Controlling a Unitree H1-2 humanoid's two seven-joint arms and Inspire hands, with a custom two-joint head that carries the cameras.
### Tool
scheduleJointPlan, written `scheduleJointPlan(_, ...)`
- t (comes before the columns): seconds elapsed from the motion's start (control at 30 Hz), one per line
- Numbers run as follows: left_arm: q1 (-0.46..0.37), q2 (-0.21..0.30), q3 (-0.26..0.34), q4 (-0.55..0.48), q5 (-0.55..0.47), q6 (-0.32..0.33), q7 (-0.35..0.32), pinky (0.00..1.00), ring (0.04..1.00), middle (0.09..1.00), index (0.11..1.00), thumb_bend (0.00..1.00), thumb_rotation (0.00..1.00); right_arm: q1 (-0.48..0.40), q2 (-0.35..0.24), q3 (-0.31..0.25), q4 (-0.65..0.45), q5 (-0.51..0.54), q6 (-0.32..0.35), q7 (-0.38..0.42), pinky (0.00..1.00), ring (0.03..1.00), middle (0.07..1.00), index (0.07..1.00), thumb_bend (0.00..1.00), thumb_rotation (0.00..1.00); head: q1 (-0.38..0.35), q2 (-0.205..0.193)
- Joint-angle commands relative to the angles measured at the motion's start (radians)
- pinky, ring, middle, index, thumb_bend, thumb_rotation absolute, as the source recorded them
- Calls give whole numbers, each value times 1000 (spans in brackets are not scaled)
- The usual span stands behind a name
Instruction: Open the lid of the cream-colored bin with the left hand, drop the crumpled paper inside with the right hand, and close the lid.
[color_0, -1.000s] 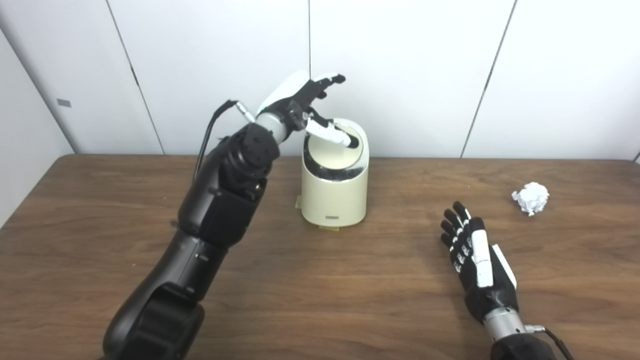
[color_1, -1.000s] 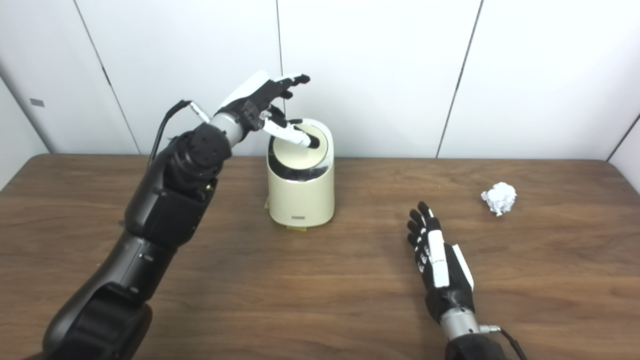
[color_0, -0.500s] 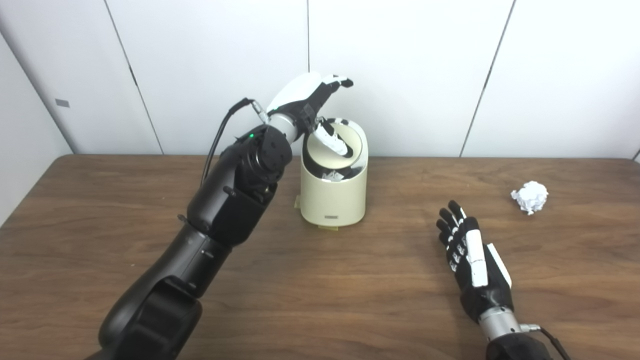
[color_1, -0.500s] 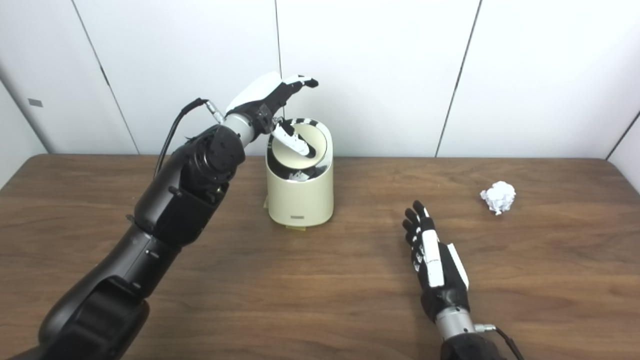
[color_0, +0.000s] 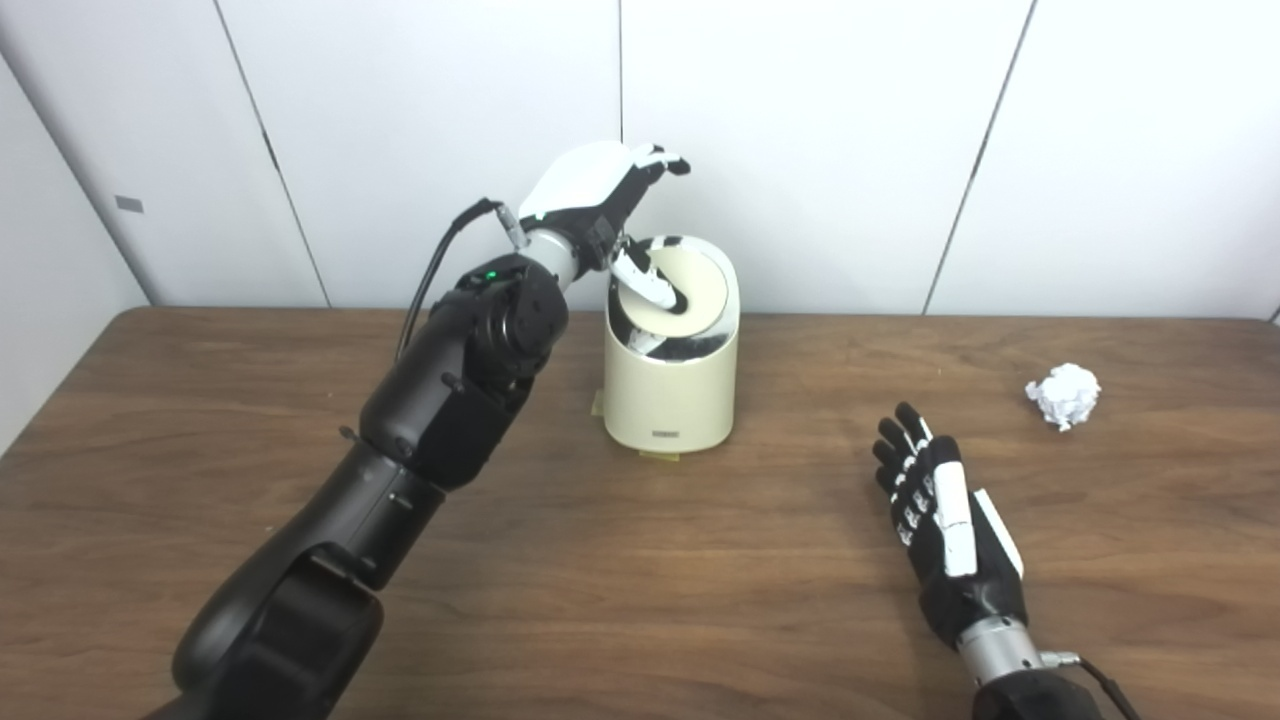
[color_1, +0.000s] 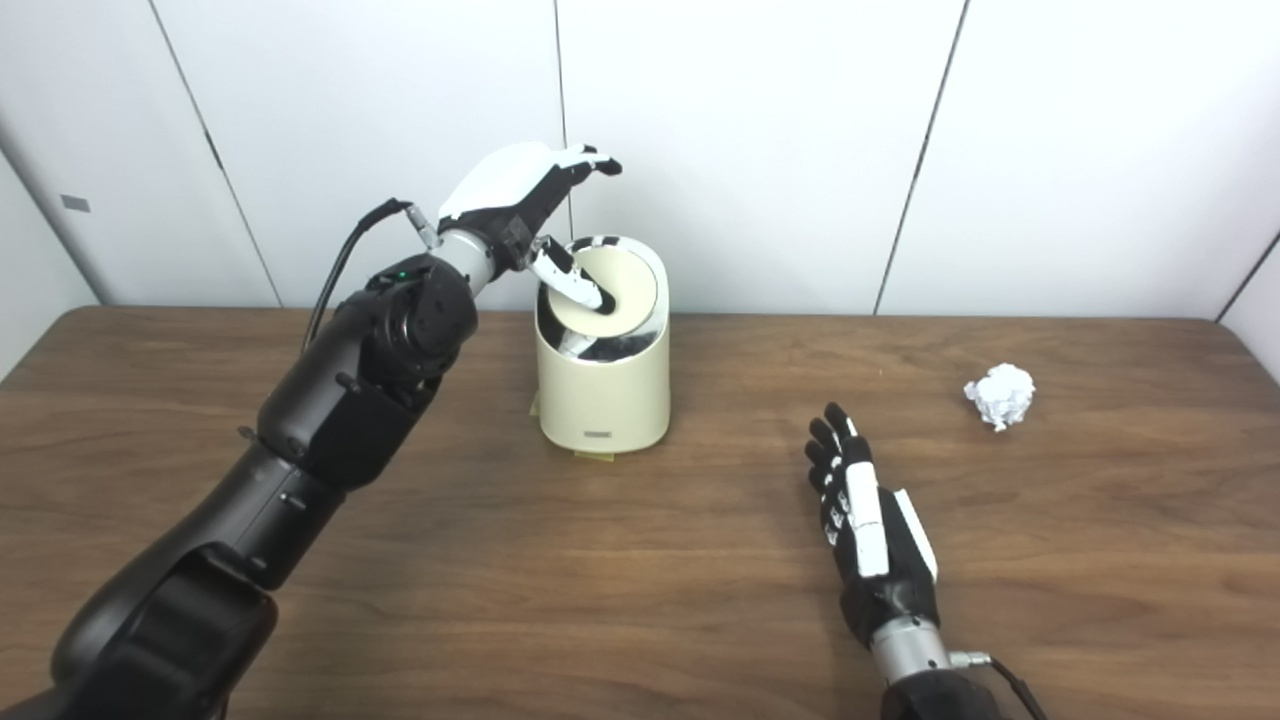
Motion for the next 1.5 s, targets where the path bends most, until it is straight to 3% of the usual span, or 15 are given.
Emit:
scheduleJointPlan(0.0, -54, 9, 2, 0, 20, -23, 30, 846, 963, 959, 922, 895, 8, -21, -4, 5, -35, 1, -20, 12, 1000, 978, 981, 1000, 653, 1000, 0, 1)
scheduleJointPlan(0.27, -46, 23, -56, 8, 105, -51, 43, 891, 989, 954, 934, 921, 42, -21, 2, 2, -55, 12, -3, 6, 1000, 979, 979, 1000, 660, 1000, -4, 8)
scheduleJointPlan(0.4, -39, 35, -104, 13, 160, -86, 56, 912, 953, 938, 930, 958, 24, -23, 5, 0, -60, 12, -3, 4, 1000, 977, 977, 1000, 646, 1000, -8, 13)
scheduleJointPlan(0.6, -16, 45, -156, 7, 208, -103, 34, 883, 938, 945, 946, 1000, 27, -29, 11, -4, -62, 20, -1, 2, 1000, 983, 981, 1000, 661, 1000, -8, 16)
scheduleJointPlan(0.77, 3, 47, -138, -23, 191, -92, 1, 890, 938, 945, 948, 1000, 56, -34, 14, -8, -56, 24, -4, 2, 1000, 974, 975, 1000, 657, 1000, -6, 14)
scheduleJointPlan(0.87, 13, 27, -72, -64, 127, -50, -24, 873, 929, 932, 943, 964, 59, -36, 16, -10, -55, 21, -2, 0, 1000, 971, 974, 1000, 659, 1000, -7, 13)
scheduleJointPlan(1.03, 46, -28, 137, -212, -136, 78, -114, 825, 912, 889, 912, 817, 116, -35, 15, -12, -57, 23, 1, 2, 1000, 976, 976, 1000, 662, 1000, -7, 14)
scheduleJointPlan(1.1, 64, -39, 208, -292, -219, 140, -140, 746, 836, 858, 897, 643, 267, -35, 15, -13, -56, 24, 3, 3, 1000, 978, 978, 1000, 672, 1000, -7, 14)
scheduleJointPlan(1.17, 87, -52, 266, -360, -268, 179, -138, 731, 813, 839, 885, 548, 348, -35, 15, -13, -57, 23, 5, 2, 1000, 977, 979, 1000, 660, 1000, -7, 14)
scheduleJointPlan(1.27, 139, -90, 374, -443, -323, 189, -138, 765, 823, 834, 871, 421, 343, -36, 11, -14, -53, 21, 4, 3, 1000, 978, 980, 1000, 647, 1000, -6, 13)
scheduleJointPlan(1.47, 264, -82, 448, -544, -386, 187, -117, 758, 816, 835, 874, 356, 341, -39, -4, -22, -49, 26, 6, 10, 1000, 995, 992, 1000, 649, 1000, -6, 12)
